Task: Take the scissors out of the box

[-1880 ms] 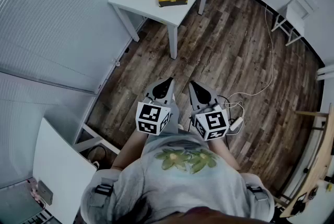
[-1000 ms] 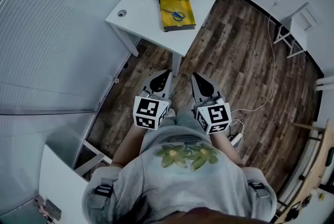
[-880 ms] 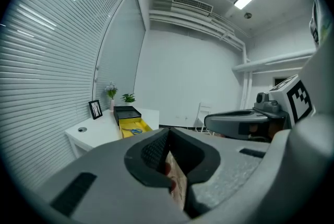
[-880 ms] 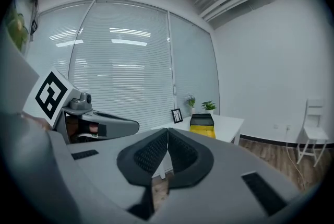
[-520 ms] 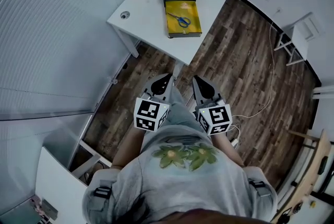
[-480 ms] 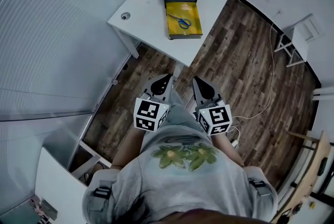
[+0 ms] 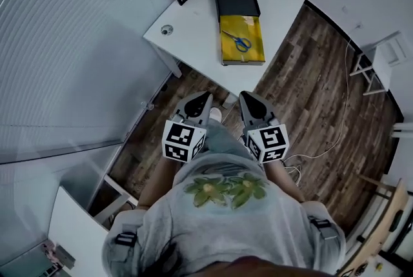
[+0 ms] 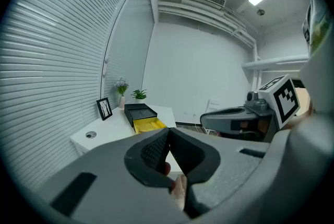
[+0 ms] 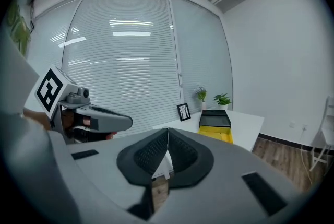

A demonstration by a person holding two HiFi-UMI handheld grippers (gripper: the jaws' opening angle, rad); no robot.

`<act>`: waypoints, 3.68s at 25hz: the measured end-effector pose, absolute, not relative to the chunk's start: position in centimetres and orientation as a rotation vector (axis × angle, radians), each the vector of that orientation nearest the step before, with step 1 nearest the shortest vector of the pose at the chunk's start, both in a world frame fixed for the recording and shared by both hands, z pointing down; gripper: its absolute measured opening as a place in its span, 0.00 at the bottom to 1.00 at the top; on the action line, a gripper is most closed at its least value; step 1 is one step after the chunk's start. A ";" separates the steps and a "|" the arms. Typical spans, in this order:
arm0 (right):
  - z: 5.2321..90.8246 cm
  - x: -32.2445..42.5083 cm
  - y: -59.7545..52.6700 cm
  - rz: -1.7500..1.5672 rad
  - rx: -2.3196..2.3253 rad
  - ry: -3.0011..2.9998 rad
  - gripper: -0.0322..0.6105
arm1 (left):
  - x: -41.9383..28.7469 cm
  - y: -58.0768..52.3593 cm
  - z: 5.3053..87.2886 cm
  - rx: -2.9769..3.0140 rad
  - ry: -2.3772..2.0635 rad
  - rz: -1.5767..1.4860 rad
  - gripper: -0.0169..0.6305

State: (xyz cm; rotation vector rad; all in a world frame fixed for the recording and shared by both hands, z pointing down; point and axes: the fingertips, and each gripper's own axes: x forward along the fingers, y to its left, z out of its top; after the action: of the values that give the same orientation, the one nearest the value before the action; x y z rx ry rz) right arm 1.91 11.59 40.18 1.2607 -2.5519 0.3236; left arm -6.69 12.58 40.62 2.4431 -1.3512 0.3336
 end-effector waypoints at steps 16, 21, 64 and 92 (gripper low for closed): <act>41.5 1.3 -0.2 0.361 1.327 -2.511 0.06 | -9.0 0.4 40.6 2.469 -1.371 0.420 0.04; 42.3 1.2 -3.1 0.377 1.320 -2.504 0.06 | -9.1 -2.4 41.3 2.468 -1.361 0.448 0.04; 48.1 5.4 -14.2 0.328 1.301 -2.333 0.06 | -6.1 -11.9 47.3 2.429 -1.194 0.531 0.04; 56.2 4.5 -16.2 0.408 0.958 -2.206 0.16 | -5.2 -12.8 49.6 2.371 -1.192 0.588 0.04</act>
State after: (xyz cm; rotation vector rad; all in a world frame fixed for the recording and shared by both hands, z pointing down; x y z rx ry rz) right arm 4.55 -16.23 56.15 0.9585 -2.2059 0.4077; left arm -5.17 -12.77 49.57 2.3709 -1.1925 0.5882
